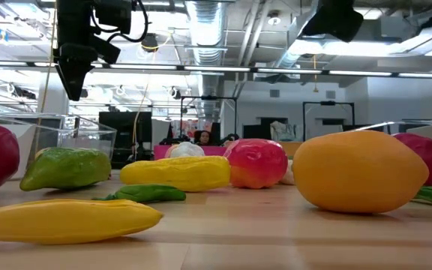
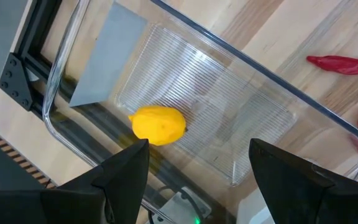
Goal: Sort produce into baskets
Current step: Put the yellow lemon into the left transparent bin
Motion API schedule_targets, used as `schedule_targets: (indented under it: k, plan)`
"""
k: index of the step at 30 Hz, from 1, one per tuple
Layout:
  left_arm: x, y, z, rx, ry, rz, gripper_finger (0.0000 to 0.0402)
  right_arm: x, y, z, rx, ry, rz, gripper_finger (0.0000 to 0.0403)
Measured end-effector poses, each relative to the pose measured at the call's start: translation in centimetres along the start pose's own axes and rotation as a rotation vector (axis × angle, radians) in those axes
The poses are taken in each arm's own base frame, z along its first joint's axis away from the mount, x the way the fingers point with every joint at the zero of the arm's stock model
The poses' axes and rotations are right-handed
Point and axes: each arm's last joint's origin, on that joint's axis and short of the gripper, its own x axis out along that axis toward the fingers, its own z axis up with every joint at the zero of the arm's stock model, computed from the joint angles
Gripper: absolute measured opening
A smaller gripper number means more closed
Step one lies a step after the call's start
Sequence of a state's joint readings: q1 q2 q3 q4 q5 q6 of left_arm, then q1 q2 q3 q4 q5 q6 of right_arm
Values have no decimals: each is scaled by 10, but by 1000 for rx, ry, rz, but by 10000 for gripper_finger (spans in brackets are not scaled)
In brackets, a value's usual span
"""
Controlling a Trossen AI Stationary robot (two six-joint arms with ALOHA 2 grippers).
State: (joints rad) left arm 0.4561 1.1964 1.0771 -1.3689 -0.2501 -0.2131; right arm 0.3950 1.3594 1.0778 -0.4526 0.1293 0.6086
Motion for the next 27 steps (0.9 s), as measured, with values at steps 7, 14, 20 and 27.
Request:
schedule_targets:
  k: [7,14,20,27]
  plan:
    - [0,0,0,1,-2,-1,264,50,25,-10,51,122,-41,311]
    - [0,0,0,2,-2,-1,264,83,37,-26,132,242,-90,311]
    - [0,0,0,3,-2,0,264,105,39,-41,182,313,-147,311]
    - [0,0,0,5,-2,0,264,127,35,-58,201,396,-180,311]
